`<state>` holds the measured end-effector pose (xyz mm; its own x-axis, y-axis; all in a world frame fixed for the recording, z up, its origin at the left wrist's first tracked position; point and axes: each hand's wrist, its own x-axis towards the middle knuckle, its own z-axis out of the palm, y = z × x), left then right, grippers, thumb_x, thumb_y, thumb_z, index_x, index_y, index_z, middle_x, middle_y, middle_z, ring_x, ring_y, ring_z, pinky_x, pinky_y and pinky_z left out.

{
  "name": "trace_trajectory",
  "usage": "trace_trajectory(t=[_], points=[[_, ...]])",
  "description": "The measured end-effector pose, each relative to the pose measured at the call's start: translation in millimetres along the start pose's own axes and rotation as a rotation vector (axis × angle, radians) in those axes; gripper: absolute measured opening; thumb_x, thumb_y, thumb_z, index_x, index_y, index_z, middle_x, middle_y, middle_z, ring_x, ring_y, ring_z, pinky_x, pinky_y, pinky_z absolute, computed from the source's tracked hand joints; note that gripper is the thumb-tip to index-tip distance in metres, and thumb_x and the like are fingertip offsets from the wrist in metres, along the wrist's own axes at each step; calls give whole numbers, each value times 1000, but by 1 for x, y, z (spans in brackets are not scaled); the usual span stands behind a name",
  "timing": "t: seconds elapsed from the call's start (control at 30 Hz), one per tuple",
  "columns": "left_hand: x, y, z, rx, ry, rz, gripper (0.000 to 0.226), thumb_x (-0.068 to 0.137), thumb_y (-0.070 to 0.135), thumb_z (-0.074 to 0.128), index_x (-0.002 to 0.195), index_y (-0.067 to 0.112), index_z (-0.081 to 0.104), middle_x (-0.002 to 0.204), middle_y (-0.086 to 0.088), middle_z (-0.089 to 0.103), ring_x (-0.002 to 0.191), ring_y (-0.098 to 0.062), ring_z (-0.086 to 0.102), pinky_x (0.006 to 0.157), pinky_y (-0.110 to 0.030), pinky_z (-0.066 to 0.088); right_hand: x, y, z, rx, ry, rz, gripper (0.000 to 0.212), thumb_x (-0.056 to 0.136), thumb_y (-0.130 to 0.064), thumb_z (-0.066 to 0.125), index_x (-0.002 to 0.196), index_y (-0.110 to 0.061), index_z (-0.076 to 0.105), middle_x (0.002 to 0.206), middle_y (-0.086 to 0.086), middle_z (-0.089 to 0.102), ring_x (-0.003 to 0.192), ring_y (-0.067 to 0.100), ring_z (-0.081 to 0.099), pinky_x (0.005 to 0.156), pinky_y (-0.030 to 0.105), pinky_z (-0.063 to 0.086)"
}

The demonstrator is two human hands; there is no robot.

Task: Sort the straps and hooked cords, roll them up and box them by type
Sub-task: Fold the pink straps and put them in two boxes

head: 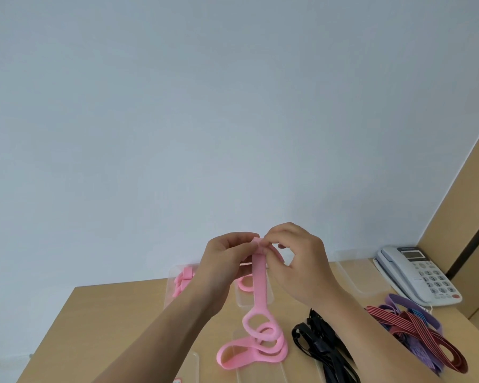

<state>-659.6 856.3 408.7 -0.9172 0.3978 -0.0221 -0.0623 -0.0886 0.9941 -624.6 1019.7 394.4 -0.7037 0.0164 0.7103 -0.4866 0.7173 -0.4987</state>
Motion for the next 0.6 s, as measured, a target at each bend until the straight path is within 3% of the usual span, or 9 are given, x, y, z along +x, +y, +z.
trace_trajectory(t=[0.1, 0.2, 0.33, 0.5, 0.6], points=[[1, -2, 1, 41, 14, -10, 30, 84, 20, 71, 110, 5, 75, 106, -17, 77, 103, -37, 73, 96, -54, 57, 3, 0, -2, 79, -25, 120, 9, 87, -12, 73, 92, -20, 75, 90, -15, 69, 89, 8, 66, 72, 27, 54], [1, -3, 2, 67, 53, 4, 17, 95, 7, 66, 110, 8, 74, 103, -11, 78, 101, -33, 74, 97, -51, 57, 5, 3, -1, 49, -101, 207, 11, 90, -17, 72, 99, -21, 75, 96, -13, 68, 91, 6, 65, 73, 26, 55], [2, -3, 1, 48, 70, -1, 24, 95, 4, 67, 117, 13, 66, 104, -11, 78, 100, -34, 74, 98, -52, 57, 6, 3, -3, 63, -183, 272, 9, 92, -19, 70, 99, -24, 73, 96, -13, 69, 89, 6, 65, 75, 26, 55], [1, -5, 3, -23, 30, -41, 46, 79, 27, 75, 122, 12, 64, 110, -15, 76, 103, -34, 73, 99, -54, 56, 5, 0, -7, 107, -109, 294, 8, 90, -17, 72, 94, -23, 72, 90, -13, 70, 85, 8, 67, 75, 33, 58], [0, -6, 5, 7, -6, -92, 43, 85, 37, 71, 120, 13, 66, 108, -13, 77, 103, -36, 73, 99, -55, 55, 3, -3, -10, 149, -50, 302, 7, 90, -17, 73, 92, -23, 73, 89, -13, 71, 84, 9, 67, 75, 34, 57]])
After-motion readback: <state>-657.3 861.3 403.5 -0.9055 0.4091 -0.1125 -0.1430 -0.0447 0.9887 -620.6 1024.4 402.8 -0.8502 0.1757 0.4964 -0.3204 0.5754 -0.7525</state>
